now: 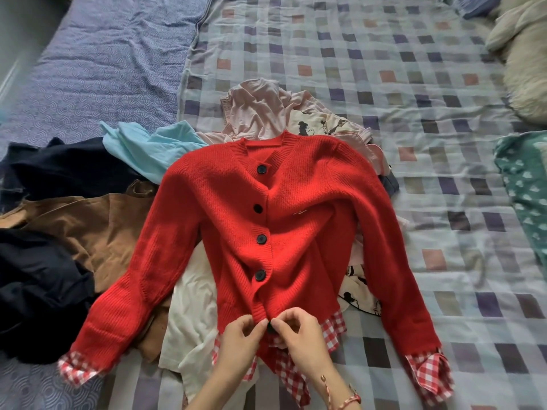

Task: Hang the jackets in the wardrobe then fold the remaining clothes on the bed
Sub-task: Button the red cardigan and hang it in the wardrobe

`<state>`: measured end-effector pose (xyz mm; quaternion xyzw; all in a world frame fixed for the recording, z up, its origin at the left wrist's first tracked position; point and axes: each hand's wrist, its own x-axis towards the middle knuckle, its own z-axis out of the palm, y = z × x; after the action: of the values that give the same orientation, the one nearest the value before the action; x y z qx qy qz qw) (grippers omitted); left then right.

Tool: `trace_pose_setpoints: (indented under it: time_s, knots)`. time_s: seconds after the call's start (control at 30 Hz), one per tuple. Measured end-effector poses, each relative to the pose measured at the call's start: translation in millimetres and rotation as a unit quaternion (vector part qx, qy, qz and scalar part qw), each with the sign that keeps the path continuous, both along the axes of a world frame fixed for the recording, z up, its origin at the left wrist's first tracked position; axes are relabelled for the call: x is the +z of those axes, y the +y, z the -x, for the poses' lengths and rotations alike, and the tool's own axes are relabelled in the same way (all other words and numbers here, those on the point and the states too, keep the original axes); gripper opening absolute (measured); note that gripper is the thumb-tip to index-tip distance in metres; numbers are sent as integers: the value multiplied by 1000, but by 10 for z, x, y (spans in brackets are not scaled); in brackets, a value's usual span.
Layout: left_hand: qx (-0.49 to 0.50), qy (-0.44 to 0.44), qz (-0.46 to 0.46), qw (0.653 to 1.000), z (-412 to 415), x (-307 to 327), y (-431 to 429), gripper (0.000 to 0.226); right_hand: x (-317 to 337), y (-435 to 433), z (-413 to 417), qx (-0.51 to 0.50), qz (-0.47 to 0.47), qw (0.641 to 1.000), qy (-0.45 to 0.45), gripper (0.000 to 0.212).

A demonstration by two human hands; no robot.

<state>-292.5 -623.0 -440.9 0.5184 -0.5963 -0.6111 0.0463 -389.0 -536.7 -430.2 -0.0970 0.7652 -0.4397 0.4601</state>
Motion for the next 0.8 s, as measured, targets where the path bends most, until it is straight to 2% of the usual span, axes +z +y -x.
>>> trace_pose_setpoints:
  time_s: [0.1,0.3,0.37,0.43,0.5,0.67,0.8]
  knots:
    - [14,19,-15,1000,-3,41,31,37,41,-5,-5,16,-1,997,70,14]
    - [0,34,-28,999,-38,152,-12,31,97,-12,-22,-2,7,997,73,12]
    - [-19,37,-59,997,-29,174,-38,18,90,6,-6,-2,12,997,79,13]
    - [-39,45,-79,995,-22,232,-76,30,79,7,-4,-7,12,997,80,15]
    - [-50,60,-84,993,3,291,-102,35,69,10,1,-20,16,997,70,17]
    - [-38,63,-101,992,77,277,-162,23,87,24,67,-36,45,998,12,21]
    - [-67,38,-71,994,105,257,-163,13,91,31,77,-42,53,997,-26,25]
